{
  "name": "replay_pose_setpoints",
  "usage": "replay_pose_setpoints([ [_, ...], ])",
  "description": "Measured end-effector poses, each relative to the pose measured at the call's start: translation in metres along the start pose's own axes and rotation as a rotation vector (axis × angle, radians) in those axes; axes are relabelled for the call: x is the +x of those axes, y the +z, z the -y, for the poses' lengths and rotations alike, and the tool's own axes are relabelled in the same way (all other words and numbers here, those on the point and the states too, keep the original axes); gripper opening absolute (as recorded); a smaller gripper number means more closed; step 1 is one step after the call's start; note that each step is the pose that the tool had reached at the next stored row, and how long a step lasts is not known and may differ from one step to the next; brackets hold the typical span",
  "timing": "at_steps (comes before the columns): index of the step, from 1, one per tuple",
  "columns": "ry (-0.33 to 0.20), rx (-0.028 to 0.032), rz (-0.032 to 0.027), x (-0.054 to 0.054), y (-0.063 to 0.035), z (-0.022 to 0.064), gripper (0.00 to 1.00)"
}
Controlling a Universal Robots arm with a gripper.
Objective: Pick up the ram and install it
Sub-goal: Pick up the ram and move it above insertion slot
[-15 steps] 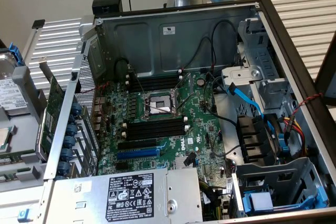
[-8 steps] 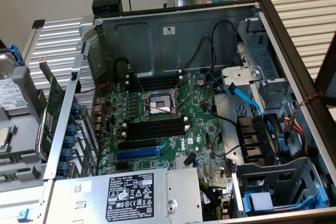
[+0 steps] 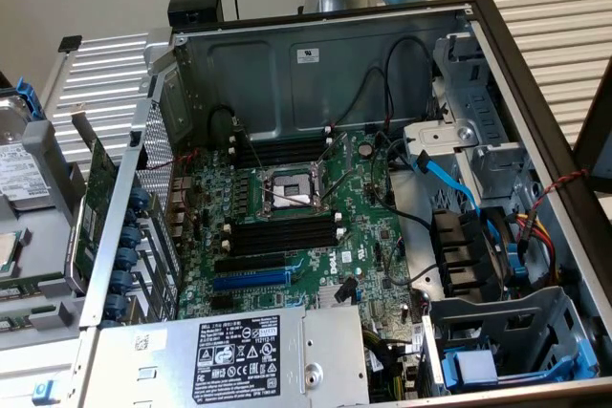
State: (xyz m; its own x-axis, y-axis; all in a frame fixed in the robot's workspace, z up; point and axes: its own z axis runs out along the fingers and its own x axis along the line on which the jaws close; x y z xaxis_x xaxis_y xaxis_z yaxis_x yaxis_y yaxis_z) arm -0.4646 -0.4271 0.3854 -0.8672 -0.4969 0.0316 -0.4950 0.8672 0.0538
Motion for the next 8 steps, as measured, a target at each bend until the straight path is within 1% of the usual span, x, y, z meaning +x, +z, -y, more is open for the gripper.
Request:
replay_pose_setpoints([
  [8, -0.146, 0.0046, -0.0079, 0.0000, 0.0002, 0.0000, 0.10],
])
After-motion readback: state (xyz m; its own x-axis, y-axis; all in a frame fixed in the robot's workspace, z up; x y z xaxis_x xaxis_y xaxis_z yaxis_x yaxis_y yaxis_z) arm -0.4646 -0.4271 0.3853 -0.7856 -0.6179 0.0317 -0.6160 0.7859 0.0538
